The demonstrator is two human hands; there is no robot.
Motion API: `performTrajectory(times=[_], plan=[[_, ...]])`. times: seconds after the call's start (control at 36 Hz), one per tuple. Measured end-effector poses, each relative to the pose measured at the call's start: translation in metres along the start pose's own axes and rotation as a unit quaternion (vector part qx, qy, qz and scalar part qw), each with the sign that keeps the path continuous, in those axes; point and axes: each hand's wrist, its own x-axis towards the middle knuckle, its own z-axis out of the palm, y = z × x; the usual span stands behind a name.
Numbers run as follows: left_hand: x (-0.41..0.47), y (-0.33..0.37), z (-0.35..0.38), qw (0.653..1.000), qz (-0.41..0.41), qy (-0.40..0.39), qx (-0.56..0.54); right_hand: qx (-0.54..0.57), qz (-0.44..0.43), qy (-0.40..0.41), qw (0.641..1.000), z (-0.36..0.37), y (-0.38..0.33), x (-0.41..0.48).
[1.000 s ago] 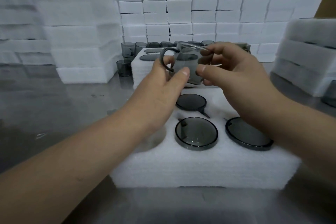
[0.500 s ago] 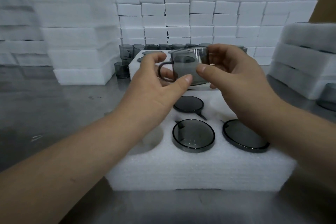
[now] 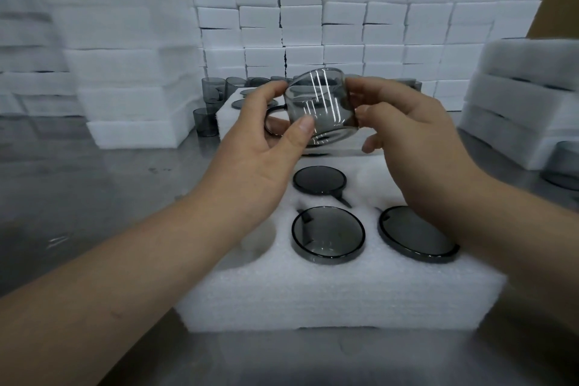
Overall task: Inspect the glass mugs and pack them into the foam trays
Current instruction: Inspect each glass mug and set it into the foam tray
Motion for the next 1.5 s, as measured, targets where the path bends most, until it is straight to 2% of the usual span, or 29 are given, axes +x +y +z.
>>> performTrajectory(times=[0.28,0.44,1.0,1.25,1.39,1.45,1.5], plan=[[0.001,0.003,0.000,0.999,-0.037,0.028,-0.015,0.016,0.044,-0.025,0.999,0.000,0.004,-0.001],[0.000,0.006,-0.001,0.997,-0.056,0.004,-0.053,0.004,0.051,-0.013,0.999,0.001,0.006,0.000],[-0.002,0.005,-0.004,0.998,-0.042,-0.033,-0.016,0.006,0.016,0.006,1.000,0.000,0.006,0.000],[-0.003,0.008,-0.002,0.997,-0.003,-0.003,-0.071,0.038,0.025,0.017,0.999,0.000,0.010,0.002],[-0.003,0.010,-0.003,0.997,0.022,0.002,-0.075,0.085,0.094,-0.057,0.990,0.002,0.011,0.003],[-0.004,0.011,-0.004,0.998,0.029,0.002,-0.056,0.094,0.122,-0.104,0.983,0.003,0.010,0.004],[-0.004,0.012,-0.005,0.999,0.036,-0.007,-0.029,0.094,0.129,-0.119,0.980,0.003,0.010,0.004]])
